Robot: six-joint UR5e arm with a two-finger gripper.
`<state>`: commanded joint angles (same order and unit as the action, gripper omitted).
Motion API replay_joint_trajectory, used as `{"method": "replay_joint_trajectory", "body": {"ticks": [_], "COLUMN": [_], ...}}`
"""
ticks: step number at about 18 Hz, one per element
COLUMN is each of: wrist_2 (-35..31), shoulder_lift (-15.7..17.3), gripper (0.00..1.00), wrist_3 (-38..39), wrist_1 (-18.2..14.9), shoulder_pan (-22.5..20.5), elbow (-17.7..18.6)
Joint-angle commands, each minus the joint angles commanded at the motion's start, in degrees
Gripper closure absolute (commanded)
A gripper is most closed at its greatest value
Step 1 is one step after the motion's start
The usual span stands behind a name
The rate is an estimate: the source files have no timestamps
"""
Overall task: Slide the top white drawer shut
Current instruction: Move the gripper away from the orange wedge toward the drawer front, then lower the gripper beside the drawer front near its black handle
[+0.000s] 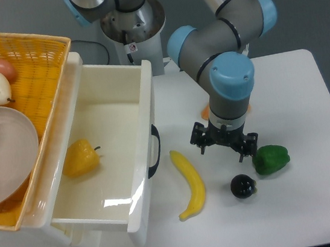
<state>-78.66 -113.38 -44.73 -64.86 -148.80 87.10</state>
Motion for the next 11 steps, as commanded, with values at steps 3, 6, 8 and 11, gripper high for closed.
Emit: {"method": "replay_joint_trajectory", "body": {"ticks": [3,6,8,11], "wrist_2": [0.0,0.1,-0.8,-1.5], "shoulder_lift": [-0.2,-0.3,-1.4,-1.6], "gripper": [0.0,0.0,0.0,0.0], "wrist_3": [0.6,-0.1,0.1,0.3], "wrist_1": [0.0,0.1,0.1,0.1], "shoulder_pan": [0.5,2.0,3.1,3.9], "elbow": [0.1,0.4,-0.1,-0.1]}}
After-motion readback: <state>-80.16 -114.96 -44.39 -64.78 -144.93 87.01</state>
